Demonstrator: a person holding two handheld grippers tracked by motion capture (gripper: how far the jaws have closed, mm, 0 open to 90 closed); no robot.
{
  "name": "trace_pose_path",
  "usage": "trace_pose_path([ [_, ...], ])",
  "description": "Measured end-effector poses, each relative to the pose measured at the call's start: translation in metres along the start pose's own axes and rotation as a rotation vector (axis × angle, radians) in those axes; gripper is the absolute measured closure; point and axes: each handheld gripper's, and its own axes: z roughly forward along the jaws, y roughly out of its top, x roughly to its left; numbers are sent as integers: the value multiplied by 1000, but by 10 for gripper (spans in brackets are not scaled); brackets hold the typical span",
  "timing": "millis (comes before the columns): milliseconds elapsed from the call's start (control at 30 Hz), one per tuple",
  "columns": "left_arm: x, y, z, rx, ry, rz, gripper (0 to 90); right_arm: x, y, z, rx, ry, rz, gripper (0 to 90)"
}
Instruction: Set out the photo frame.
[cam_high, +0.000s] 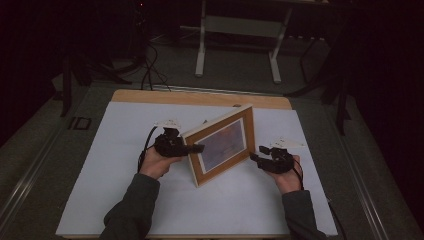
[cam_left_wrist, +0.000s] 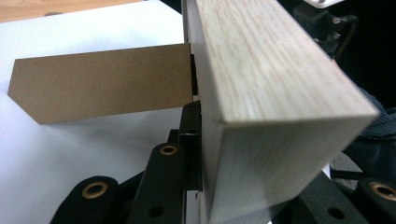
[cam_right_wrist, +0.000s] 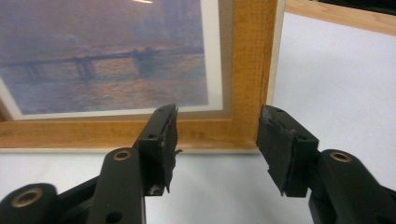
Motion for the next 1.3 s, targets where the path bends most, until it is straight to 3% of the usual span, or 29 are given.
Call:
trace_pose_path([
  [300, 2, 1, 0, 21, -40, 16, 754, -2, 1, 9, 25, -12, 1, 376],
  [467, 1, 1, 0, 24, -37, 20, 754, -2, 1, 9, 27, -12, -1, 370],
  [833, -4, 2, 1, 27, 11, 18, 759, -8, 5, 11, 26, -6, -4, 362],
  [967, -9, 2, 1, 39, 70, 40, 764, -14, 8, 11, 20, 3, 7, 365],
  [1067, -11, 2, 1, 39, 85, 42, 762, -16, 10, 14, 20, 10, 7, 367],
  [1100, -12, 2, 1, 28, 110, 46, 739, -17, 11, 15, 21, 12, 5, 367],
  [1233, -12, -2, -3, 1, 145, 19, 609, -21, 15, 18, 20, 40, 8, 367],
  [1300, -12, -6, -7, -25, 150, 3, 592, -23, 17, 20, 26, 53, 10, 365],
])
